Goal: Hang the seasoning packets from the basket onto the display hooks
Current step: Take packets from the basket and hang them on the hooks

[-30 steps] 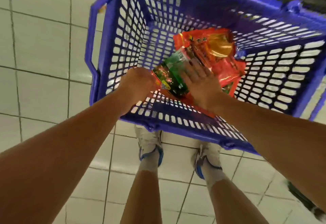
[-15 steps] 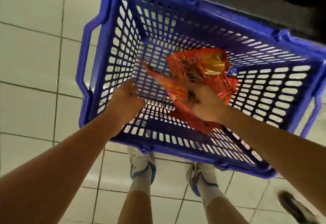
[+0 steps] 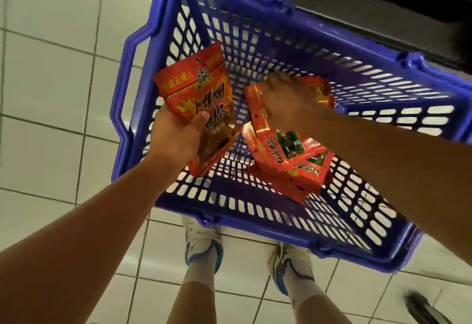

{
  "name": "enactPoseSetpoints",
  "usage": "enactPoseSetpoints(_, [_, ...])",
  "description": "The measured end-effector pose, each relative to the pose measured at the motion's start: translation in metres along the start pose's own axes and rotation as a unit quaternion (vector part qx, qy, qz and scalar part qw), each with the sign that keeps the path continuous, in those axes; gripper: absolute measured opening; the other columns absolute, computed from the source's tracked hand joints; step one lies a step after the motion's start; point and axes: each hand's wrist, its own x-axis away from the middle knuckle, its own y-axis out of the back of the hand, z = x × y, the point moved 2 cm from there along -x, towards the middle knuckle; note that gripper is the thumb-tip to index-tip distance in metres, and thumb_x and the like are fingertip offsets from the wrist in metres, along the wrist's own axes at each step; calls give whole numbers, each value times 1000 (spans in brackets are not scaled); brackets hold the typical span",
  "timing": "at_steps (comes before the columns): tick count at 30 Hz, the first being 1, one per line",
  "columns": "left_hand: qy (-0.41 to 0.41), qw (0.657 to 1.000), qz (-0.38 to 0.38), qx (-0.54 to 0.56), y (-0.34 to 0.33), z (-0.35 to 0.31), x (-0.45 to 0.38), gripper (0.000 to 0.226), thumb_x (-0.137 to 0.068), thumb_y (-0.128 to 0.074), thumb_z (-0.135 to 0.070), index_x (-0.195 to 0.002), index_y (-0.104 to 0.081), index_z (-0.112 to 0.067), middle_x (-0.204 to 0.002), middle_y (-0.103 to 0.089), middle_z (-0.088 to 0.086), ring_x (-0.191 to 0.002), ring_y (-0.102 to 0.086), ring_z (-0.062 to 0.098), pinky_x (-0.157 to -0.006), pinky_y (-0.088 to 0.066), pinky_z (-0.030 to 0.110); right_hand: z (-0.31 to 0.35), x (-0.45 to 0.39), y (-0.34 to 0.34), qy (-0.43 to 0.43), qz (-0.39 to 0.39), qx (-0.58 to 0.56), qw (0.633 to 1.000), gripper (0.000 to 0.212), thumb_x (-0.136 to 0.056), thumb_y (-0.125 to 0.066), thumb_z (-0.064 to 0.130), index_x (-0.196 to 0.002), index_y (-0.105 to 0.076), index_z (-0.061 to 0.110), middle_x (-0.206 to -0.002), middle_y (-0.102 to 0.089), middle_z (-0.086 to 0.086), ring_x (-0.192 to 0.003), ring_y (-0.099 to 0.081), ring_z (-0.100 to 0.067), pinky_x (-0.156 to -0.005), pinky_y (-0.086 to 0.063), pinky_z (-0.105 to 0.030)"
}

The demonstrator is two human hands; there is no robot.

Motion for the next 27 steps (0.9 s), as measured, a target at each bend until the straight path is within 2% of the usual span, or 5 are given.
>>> enactPoseSetpoints(7, [-14, 1000, 14, 11, -5, 3, -5, 24, -96, -68, -22, -115, -61, -35, -84, -65, -26, -73, -64, -6, -61, -48, 17, 2, -13, -17, -55, 43, 211, 975, 48, -87, -63, 32, -131, -54, 15, -122, -65, -11, -119, -57, -34, -104, -37, -46])
enactPoseSetpoints(13, [-13, 997, 61, 39, 10, -33, 33, 26, -96, -67, -17, -94, -66, -43, -95, -73, -22, -90, -71, 0, -87, -57, 34, -23, 64, 19, -121, -27, -140, 982, 26, -86, -64, 17, -111, -64, 8, -105, -69, -18, -98, -66, -37, -83, -55, -40])
enactPoseSetpoints(17, [20, 990, 91, 110, 34, -76, 80, 27, -94, -68, -10, -110, -71, -31, -111, -77, -1, -104, -72, 25, -97, -54, 55, -35, 140, 78, -228, -175, -417, 862, 6, -92, -66, 12, -89, -62, 13, -71, -64, 0, -64, -61, 2, -59, -43, -20])
enactPoseSetpoints(22, [-24, 978, 105, 178, 80, -159, 171, 33, -82, -79, -42, -113, -74, -31, -107, -78, 1, -99, -76, 24, -90, -58, 54, -16, 239, 197, -199, -253, -661, 678, 9, -91, -73, 14, -92, -75, 23, -81, -76, 10, -78, -70, -13, -74, -57, -33])
enactPoseSetpoints(27, [-124, 970, 84, 189, 143, -291, 289, 29, -74, -76, -56, -96, -77, -37, -99, -79, -1, -89, -77, 19, -82, -61, 44, -17, 370, 369, -115, -345, -662, 655, 9, -84, -79, 18, -80, -79, 26, -82, -78, 9, -77, -71, -11, -74, -57, -31])
